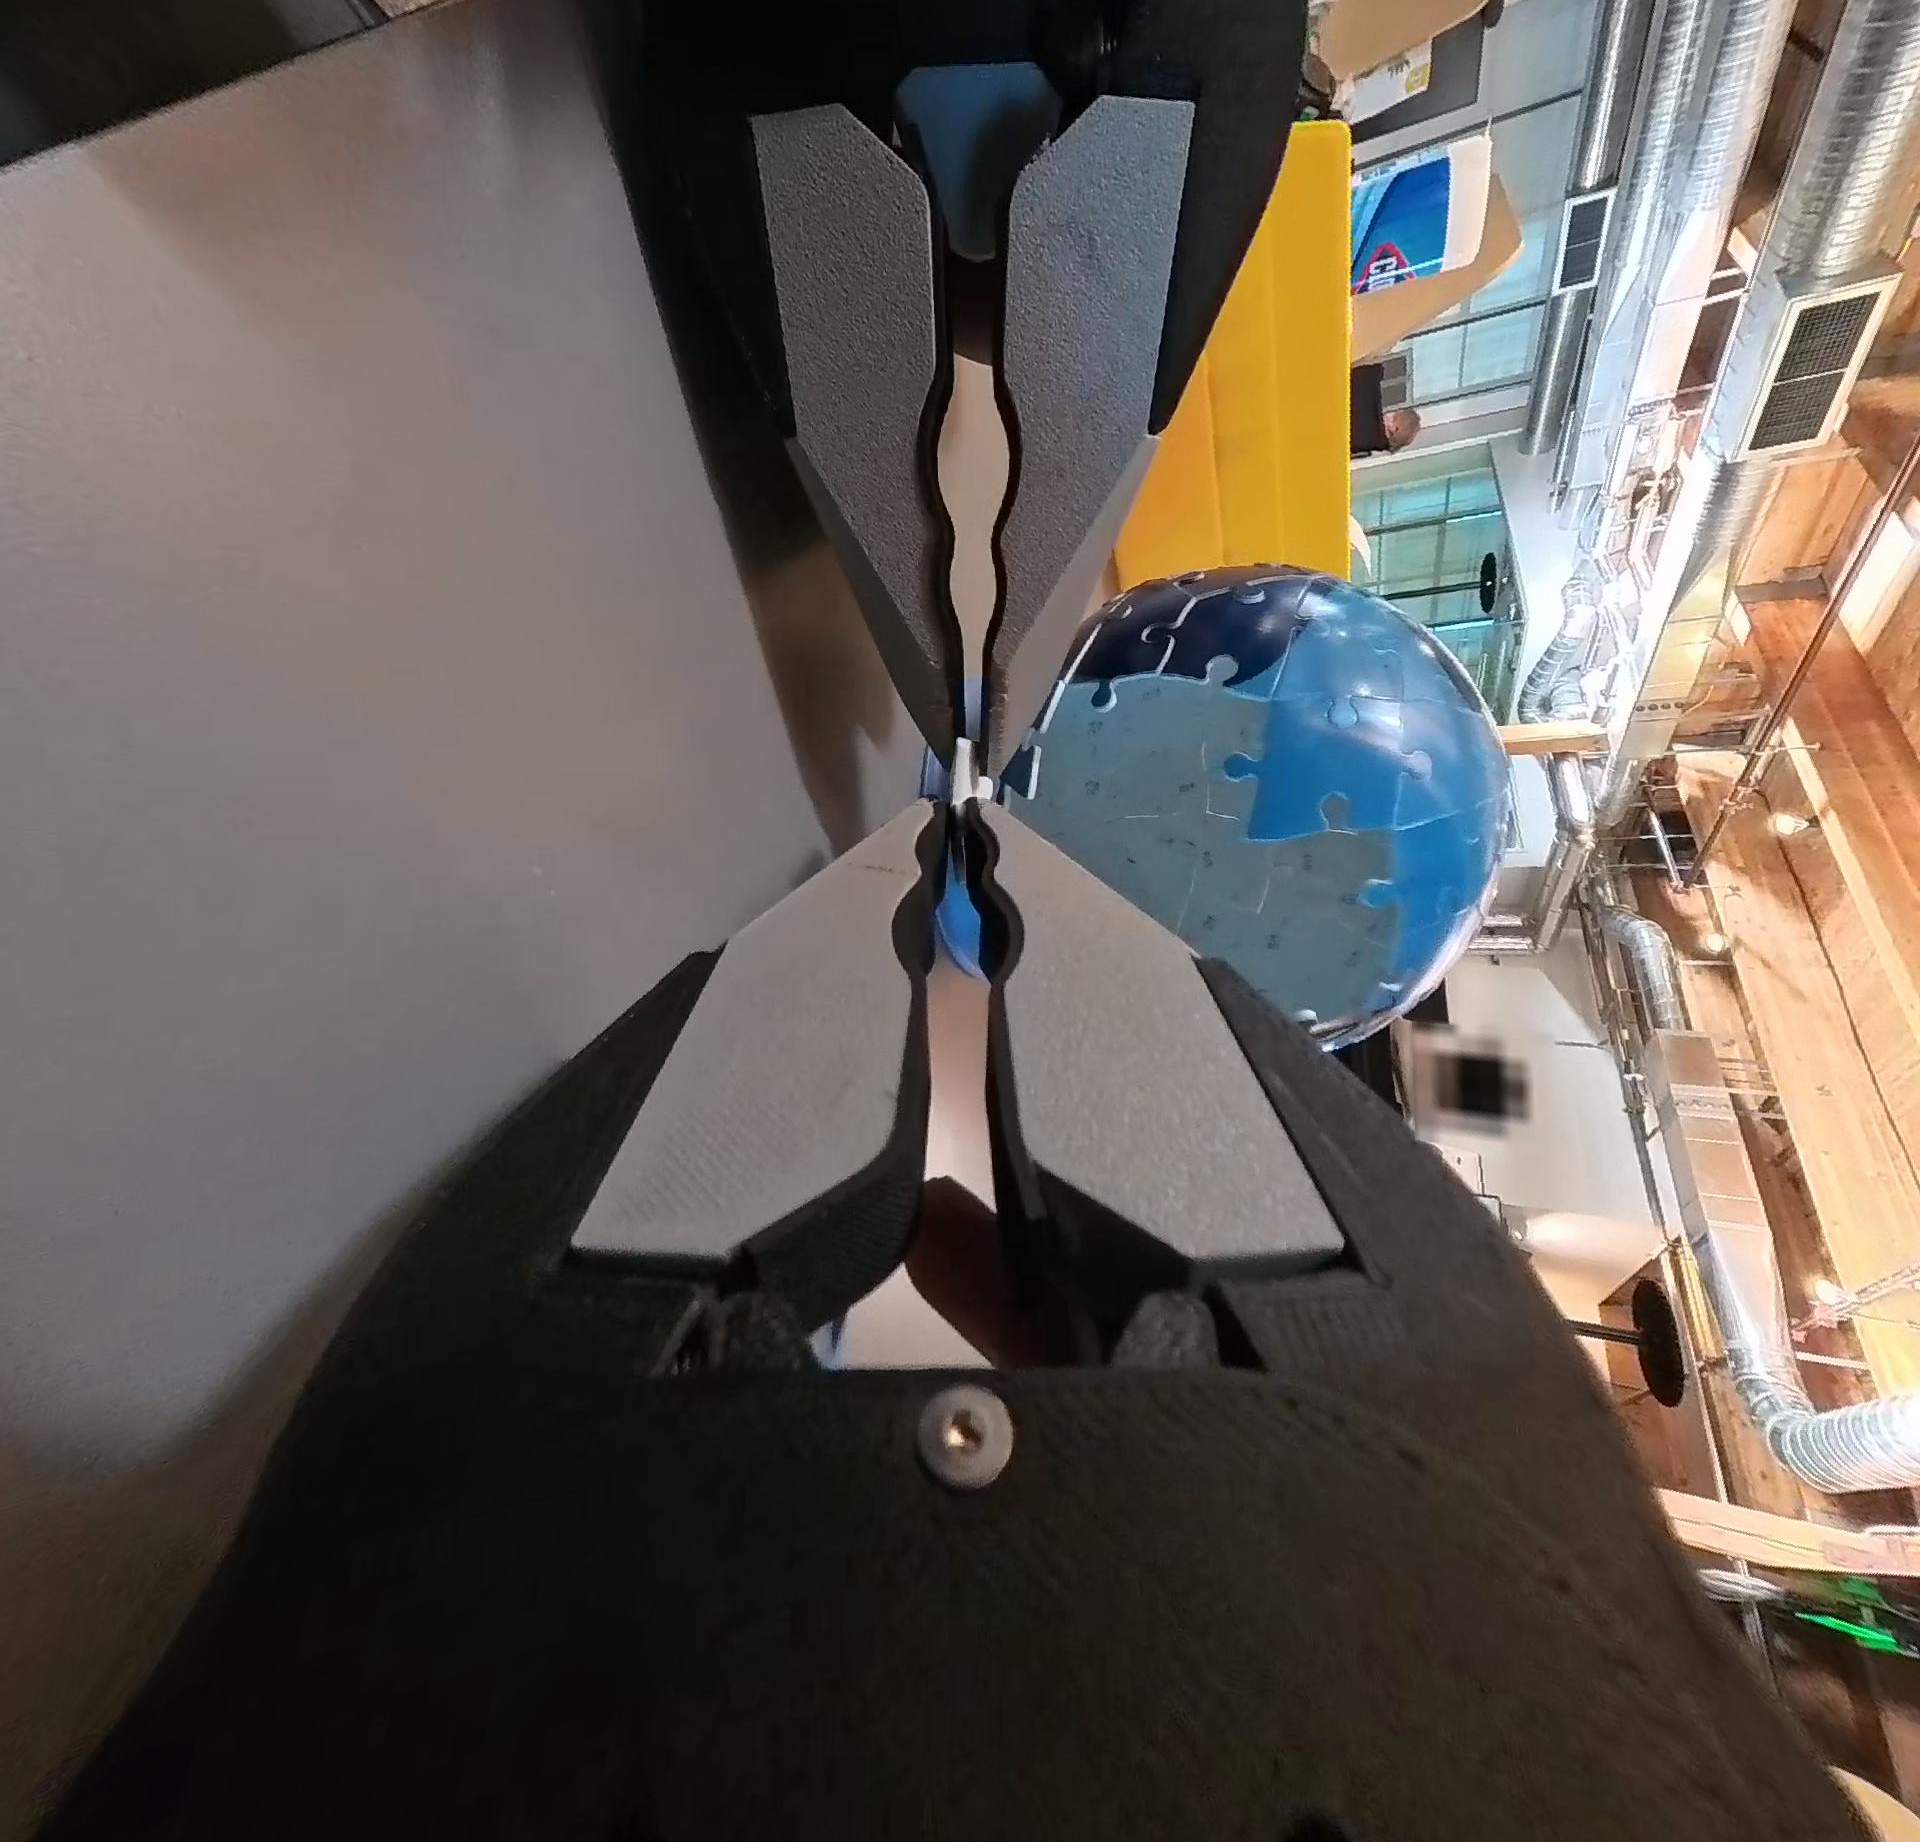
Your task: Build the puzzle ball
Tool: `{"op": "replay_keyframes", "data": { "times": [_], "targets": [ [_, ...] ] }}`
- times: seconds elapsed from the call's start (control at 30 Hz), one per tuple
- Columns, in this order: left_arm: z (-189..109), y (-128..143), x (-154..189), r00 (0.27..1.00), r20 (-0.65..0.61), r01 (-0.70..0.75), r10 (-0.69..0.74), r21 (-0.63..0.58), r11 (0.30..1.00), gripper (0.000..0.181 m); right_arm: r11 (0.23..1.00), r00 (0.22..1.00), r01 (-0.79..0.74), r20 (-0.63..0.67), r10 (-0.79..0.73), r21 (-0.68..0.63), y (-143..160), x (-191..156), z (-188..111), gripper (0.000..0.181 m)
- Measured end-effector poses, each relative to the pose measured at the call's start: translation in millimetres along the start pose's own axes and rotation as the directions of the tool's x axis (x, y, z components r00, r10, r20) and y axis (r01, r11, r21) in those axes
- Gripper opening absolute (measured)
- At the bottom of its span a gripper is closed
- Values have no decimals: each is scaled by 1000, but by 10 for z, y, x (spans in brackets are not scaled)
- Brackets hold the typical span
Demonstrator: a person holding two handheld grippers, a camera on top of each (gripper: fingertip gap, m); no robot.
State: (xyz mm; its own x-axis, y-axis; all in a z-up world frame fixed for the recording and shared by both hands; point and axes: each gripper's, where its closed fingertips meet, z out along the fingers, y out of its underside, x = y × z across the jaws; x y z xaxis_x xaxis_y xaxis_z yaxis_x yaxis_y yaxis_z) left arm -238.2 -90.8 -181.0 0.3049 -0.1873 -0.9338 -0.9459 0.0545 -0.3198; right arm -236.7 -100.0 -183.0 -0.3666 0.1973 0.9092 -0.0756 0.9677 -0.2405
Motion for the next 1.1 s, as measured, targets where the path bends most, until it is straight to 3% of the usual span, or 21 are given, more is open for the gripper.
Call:
{"op": "replay_keyframes", "data": {
  "times": [0.5, 1.1],
  "targets": [
    [21, 12, 28, 999, -38, 33, -33, -7, 999, 1, 996, 996, -74, 46, 72, 41, 21, -30, 7, 0],
    [27, 22, 25, 999, -30, 30, -30, -17, 999, 1, 998, 998, -52, 40, 50, 39, 34, -43, 25, 0]
  ]
}}
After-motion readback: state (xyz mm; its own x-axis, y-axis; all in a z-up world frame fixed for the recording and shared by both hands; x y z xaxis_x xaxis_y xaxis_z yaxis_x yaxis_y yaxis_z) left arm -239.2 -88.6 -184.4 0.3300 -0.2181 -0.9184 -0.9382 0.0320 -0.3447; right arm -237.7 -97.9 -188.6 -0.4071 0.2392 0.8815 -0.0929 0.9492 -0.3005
